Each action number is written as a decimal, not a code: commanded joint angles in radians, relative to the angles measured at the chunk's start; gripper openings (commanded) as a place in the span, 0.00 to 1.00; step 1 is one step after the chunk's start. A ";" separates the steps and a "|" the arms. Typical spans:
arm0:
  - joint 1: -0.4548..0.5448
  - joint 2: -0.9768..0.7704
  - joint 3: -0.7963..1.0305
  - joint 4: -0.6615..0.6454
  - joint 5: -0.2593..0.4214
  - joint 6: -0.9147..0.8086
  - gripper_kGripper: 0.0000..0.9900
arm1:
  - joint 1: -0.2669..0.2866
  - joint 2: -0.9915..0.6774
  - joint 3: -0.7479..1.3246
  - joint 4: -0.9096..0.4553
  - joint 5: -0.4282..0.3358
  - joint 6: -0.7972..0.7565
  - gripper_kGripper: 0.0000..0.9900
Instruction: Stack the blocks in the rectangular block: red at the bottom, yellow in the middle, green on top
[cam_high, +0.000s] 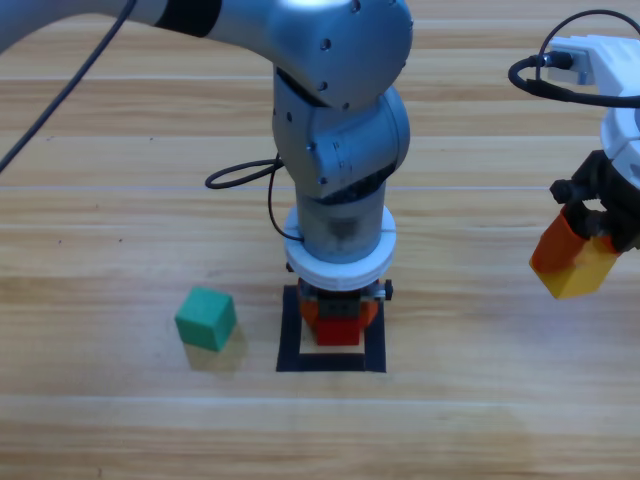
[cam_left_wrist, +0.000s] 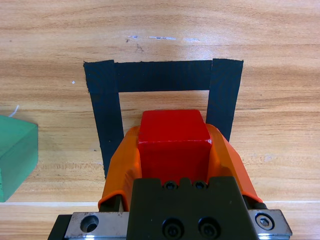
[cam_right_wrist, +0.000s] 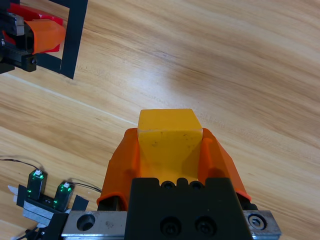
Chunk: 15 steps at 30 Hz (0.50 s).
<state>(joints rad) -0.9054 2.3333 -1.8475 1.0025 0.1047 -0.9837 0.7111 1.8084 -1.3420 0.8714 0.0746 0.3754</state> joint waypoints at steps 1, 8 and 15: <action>-0.023 0.066 0.024 -0.015 -0.002 0.013 0.05 | 0.025 0.055 0.026 -0.020 0.002 -0.012 0.19; -0.032 0.044 0.022 -0.013 -0.002 0.002 0.62 | 0.027 0.055 0.026 -0.020 0.002 -0.012 0.19; -0.033 0.011 0.044 -0.012 0.006 -0.009 0.93 | 0.025 0.055 0.026 -0.020 0.002 -0.012 0.19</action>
<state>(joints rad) -0.9060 2.3318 -1.8448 1.0013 0.1049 -0.9852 0.7111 1.8084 -1.3420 0.8696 0.0747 0.3754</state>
